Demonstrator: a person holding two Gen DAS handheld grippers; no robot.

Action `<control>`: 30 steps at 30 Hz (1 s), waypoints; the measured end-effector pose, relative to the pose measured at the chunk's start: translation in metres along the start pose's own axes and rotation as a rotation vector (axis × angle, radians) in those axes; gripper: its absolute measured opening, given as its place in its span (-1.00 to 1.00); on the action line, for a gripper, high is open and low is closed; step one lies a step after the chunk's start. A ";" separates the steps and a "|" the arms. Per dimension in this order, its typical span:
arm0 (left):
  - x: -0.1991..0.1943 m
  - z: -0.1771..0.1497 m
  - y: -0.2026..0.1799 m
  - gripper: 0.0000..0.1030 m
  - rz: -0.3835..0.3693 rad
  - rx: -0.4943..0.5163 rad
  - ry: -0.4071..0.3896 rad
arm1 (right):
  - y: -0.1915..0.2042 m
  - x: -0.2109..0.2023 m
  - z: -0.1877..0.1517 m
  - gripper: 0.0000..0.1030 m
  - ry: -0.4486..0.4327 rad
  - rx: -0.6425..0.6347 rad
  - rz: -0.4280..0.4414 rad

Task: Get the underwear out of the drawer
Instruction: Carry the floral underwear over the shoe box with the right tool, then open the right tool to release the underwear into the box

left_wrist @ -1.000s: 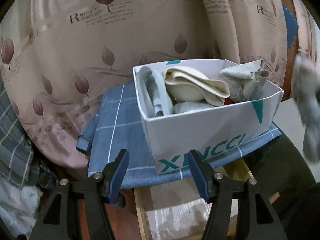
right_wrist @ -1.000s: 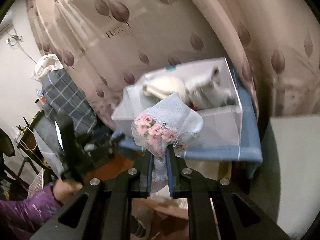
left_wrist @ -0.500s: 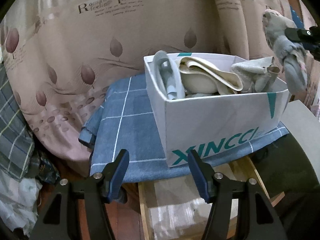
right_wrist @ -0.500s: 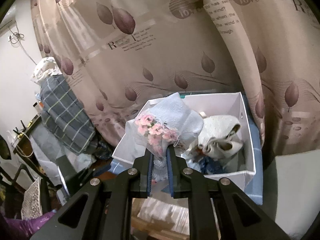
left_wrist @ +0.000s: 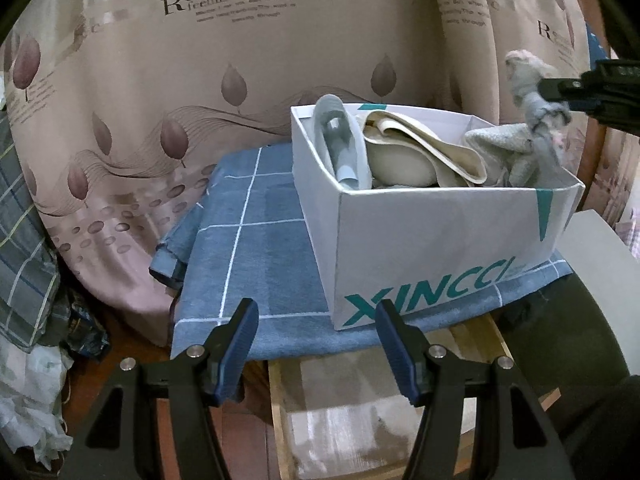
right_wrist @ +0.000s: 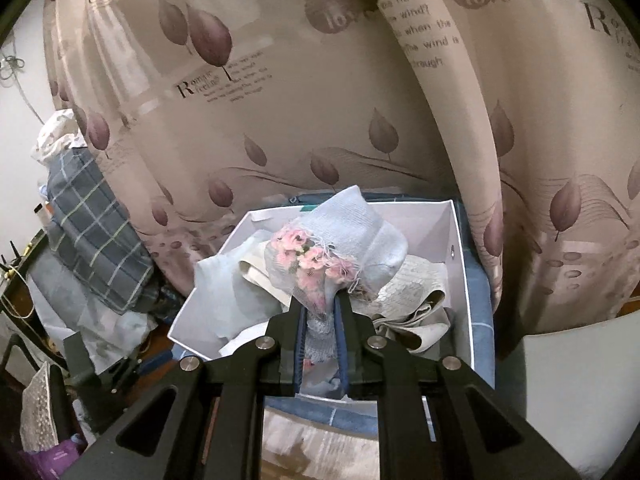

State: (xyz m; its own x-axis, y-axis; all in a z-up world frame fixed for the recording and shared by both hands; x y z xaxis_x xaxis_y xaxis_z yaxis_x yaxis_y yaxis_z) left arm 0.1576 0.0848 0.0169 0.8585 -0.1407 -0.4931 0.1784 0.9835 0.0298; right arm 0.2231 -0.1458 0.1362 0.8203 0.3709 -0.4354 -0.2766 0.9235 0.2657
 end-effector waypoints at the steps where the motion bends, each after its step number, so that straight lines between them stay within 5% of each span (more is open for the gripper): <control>1: 0.000 -0.001 -0.002 0.21 -0.002 0.005 -0.001 | 0.000 0.005 -0.001 -0.74 0.008 -0.006 -0.001; 16: 0.000 -0.002 -0.009 0.21 -0.024 0.021 0.002 | 0.018 0.071 -0.041 -0.74 0.147 -0.075 0.001; 30: 0.003 -0.002 -0.016 0.21 -0.032 0.039 0.008 | 0.025 0.086 -0.068 -0.69 0.213 -0.093 0.023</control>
State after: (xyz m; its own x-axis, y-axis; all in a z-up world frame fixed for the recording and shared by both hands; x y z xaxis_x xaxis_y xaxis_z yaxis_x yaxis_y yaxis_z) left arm 0.1562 0.0686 0.0129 0.8483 -0.1707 -0.5012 0.2240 0.9734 0.0476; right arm 0.2524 -0.0844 0.0472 0.6914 0.3952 -0.6048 -0.3474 0.9158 0.2013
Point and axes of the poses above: each gripper's, at about its wrist camera, not at the fingertips, and x roughly the way its jaws point, y to its left, z to its top, the point moved 5 cm from there along x, roughly the way its jaws point, and after that the axes turned 11 degrees about -y, right-handed, at the moved point
